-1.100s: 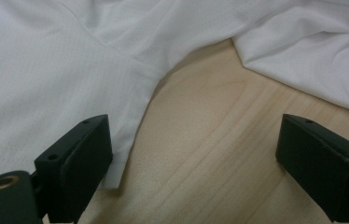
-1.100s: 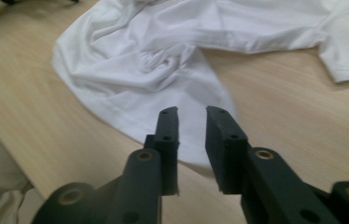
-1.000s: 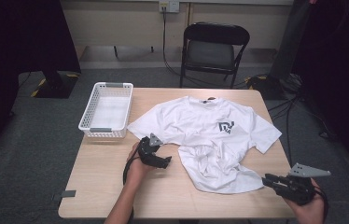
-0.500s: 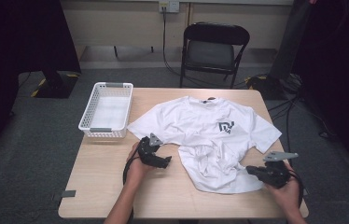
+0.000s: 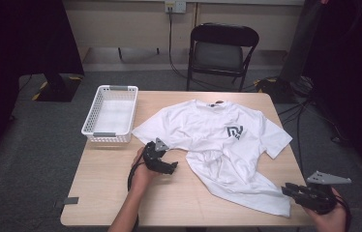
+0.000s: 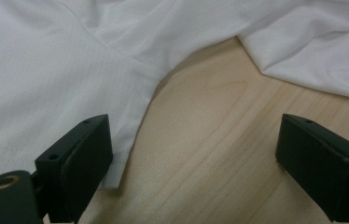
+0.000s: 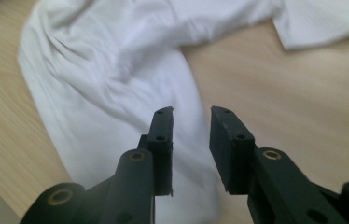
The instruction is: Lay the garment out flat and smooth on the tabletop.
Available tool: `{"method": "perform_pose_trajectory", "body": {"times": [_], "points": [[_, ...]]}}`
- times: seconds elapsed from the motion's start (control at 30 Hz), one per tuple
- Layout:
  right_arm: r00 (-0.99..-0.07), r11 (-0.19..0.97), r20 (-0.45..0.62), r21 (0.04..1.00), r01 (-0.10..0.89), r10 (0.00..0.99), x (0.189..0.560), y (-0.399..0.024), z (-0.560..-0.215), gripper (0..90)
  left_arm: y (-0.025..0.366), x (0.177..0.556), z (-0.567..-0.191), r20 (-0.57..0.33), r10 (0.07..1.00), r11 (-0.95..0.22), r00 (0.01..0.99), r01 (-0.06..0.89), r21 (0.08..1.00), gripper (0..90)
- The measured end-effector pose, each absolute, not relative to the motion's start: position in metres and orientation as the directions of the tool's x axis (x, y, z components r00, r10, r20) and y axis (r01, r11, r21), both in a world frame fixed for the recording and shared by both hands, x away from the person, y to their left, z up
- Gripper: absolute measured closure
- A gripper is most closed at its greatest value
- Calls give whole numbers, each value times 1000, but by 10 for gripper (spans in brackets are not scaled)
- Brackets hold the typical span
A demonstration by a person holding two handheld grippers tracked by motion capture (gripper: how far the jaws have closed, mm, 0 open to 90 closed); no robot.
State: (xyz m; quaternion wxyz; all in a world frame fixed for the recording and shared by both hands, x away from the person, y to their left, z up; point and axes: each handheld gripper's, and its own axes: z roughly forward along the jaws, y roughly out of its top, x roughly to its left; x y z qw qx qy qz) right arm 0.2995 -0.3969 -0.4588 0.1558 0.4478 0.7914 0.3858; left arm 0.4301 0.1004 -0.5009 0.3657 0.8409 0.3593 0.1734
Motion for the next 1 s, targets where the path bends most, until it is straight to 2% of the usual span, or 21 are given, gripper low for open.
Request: {"method": "perform_pose_trajectory", "body": {"times": [0.03,0.2,0.33,0.37,0.4,0.43,0.47,0.67,0.83,1.0], "points": [[-562,307,95,756,577,822,305,-388,-456,623,100,430,-501,29,731,-475,682,477,739,103],[-632,406,25,747,526,775,332,-334,-456,613,100,430,-501,29,731,-475,682,477,740,103],[-595,414,-4,723,554,803,350,-310,-471,570,101,431,-501,29,730,-475,683,476,740,104],[-585,420,-15,712,562,811,354,-307,-475,611,101,431,-501,29,730,-475,683,476,741,103],[-587,432,-24,702,567,809,357,-305,-479,691,101,431,-501,29,730,-475,683,476,741,104],[-592,438,-18,690,576,806,359,-305,-483,808,101,431,-501,29,730,-475,683,475,741,104],[-600,439,-6,687,579,800,361,-306,-485,853,101,431,-501,29,730,-475,683,475,741,104],[-574,382,11,735,560,819,357,-331,-466,868,101,431,-501,32,728,-478,685,473,740,108],[-479,277,34,780,561,877,362,-373,-446,865,101,431,-501,32,728,-477,684,473,741,109],[-374,224,29,757,614,927,373,-406,-455,829,101,431,-501,32,728,-477,684,473,741,109]]}}
